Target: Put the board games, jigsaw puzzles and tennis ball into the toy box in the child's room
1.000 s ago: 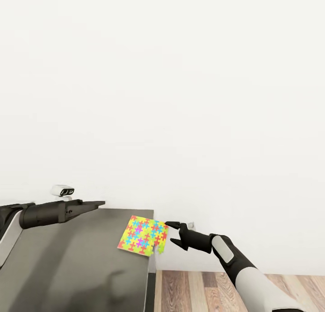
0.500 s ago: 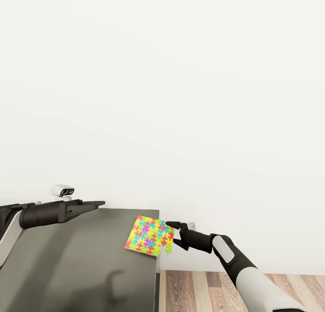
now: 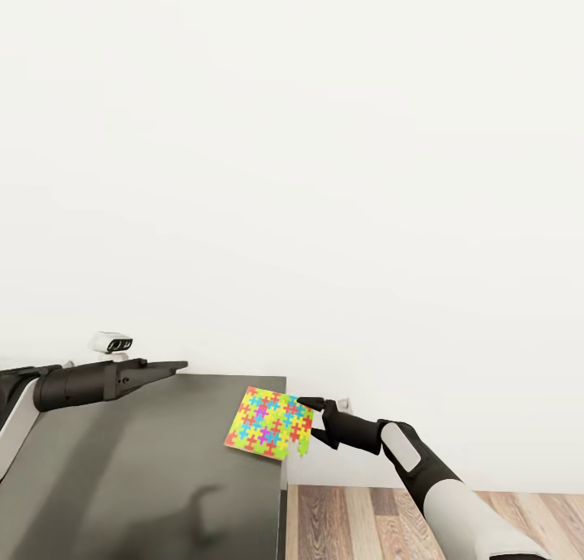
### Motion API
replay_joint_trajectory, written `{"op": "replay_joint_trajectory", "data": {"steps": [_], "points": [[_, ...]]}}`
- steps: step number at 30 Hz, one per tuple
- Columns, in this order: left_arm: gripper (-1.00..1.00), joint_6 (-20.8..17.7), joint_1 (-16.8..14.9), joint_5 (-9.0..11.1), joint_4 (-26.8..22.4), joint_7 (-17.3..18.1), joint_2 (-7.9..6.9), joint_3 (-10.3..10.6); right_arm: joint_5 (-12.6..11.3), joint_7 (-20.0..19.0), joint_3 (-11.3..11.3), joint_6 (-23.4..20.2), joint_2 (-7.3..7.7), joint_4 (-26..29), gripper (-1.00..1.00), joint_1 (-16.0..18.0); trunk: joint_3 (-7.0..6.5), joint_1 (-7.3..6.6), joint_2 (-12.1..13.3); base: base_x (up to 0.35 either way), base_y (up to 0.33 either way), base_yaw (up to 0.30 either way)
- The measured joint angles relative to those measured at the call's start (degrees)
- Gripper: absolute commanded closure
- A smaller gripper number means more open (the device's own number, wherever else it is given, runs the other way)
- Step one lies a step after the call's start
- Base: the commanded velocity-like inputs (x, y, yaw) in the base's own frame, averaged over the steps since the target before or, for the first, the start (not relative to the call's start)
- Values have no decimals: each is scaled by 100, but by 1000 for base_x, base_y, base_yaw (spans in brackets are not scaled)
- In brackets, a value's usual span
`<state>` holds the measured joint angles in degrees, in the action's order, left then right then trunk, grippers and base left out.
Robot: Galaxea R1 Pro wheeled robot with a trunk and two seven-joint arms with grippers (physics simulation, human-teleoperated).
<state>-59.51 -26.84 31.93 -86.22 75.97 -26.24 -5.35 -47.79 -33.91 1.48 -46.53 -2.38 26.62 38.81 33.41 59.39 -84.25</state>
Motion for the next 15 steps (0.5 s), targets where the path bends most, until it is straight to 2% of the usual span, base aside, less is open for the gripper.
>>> {"op": "replay_joint_trajectory", "data": {"steps": [1,2,7,15], "points": [[-100,0,6,0,0,0,-1,-40,0,-1,0,0,2,0,-100,0,0,0,0,0,0,0],[-100,0,11,3,0,0,-1,-92,0,-1,0,0,4,0,100,0,0,0,0,0,0,0],[-100,0,23,13,0,8,-2,-233,-28,-8,-4,-6,5,3,100,1,-72,-87,159,0,0,0],[-100,0,33,9,0,15,-1,-264,-10,-6,-1,-8,15,-1,100,0,-107,-131,239,0,0,0]]}}
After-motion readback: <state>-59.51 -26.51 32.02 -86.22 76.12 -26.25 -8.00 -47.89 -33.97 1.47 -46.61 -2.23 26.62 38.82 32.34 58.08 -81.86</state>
